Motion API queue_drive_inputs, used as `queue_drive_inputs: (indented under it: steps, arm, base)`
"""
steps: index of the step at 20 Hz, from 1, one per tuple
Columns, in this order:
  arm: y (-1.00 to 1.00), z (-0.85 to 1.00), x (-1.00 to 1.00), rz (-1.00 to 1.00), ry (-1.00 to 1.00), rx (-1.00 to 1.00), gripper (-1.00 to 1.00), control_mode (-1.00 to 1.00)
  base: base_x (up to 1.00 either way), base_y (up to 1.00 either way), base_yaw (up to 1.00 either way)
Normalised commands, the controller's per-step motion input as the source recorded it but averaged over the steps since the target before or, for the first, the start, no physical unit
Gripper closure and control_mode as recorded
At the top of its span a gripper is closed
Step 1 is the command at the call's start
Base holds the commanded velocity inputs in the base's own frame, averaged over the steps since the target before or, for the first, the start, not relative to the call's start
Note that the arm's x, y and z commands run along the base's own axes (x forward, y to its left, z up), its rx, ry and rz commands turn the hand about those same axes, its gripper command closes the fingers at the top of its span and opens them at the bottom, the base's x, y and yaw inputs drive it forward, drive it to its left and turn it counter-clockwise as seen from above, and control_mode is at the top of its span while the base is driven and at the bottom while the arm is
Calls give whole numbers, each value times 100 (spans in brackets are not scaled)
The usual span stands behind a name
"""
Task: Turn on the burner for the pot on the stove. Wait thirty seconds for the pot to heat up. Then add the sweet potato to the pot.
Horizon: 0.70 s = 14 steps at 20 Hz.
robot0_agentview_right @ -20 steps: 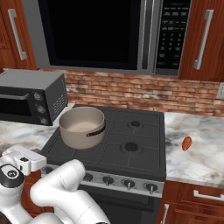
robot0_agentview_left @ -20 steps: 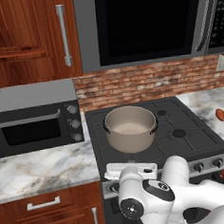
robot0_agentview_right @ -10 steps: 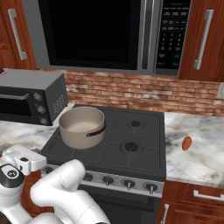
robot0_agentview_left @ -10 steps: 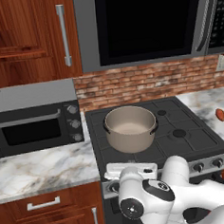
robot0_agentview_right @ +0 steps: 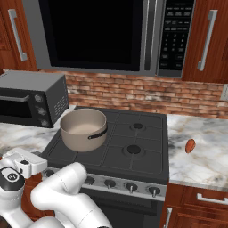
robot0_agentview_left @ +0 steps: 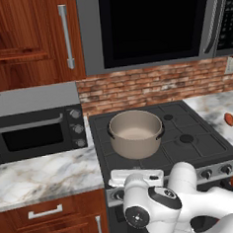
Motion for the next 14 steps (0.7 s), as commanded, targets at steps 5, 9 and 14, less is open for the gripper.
queue_drive_inputs:
  steps: [5, 9, 14]
  arm:
    - [0, 0, 0, 0, 0, 0, 100, -100]
    - [0, 0, 0, 0, 0, 0, 100, -100]
    - [0, 0, 0, 0, 0, 0, 100, -100]
  base:
    - [0, 0, 0]
    - [0, 0, 0]
    - [0, 0, 0]
